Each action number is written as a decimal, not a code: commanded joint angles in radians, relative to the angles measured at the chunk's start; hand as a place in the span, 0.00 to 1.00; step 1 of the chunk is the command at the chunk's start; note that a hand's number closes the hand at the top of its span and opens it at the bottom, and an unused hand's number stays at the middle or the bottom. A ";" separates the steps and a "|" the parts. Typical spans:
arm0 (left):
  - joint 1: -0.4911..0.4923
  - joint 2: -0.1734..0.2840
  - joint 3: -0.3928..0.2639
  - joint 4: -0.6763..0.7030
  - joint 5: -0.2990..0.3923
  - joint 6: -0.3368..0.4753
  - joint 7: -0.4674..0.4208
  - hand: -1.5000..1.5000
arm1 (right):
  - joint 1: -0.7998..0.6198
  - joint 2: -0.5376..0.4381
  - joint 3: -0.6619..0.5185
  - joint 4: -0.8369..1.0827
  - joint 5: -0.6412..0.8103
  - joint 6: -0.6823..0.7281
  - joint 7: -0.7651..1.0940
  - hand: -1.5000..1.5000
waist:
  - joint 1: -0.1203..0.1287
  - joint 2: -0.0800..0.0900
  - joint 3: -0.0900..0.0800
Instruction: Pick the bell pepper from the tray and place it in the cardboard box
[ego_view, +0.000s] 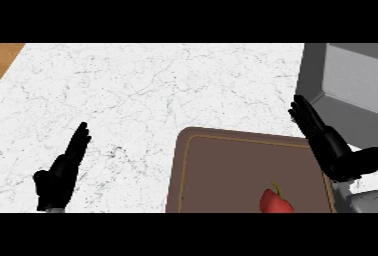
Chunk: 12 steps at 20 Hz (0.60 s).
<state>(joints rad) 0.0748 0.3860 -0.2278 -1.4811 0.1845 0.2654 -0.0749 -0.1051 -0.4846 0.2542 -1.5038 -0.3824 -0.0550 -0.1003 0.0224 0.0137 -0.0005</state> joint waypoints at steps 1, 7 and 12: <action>0.009 0.022 0.037 0.006 -0.043 0.013 0.022 0.50 | 0.019 0.035 0.002 -0.085 0.067 -0.081 0.066 0.00 | -0.023 -0.015 0.000; -0.016 0.158 0.115 0.047 -0.102 0.072 0.053 0.50 | 0.115 -0.283 0.055 -0.143 0.444 -0.162 0.017 0.00 | -0.043 -0.031 -0.051; -0.079 0.198 0.178 0.154 -0.104 0.074 0.101 0.50 | 0.440 -0.120 0.091 -0.304 0.522 -0.448 -0.081 0.00 | -0.102 -0.022 0.000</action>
<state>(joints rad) 0.0389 0.5657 -0.0831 -1.3991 0.0834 0.3416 0.0077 0.1563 -0.6621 0.3286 -1.7092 0.0846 -0.3643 -0.0900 -0.0569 -0.0108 -0.0097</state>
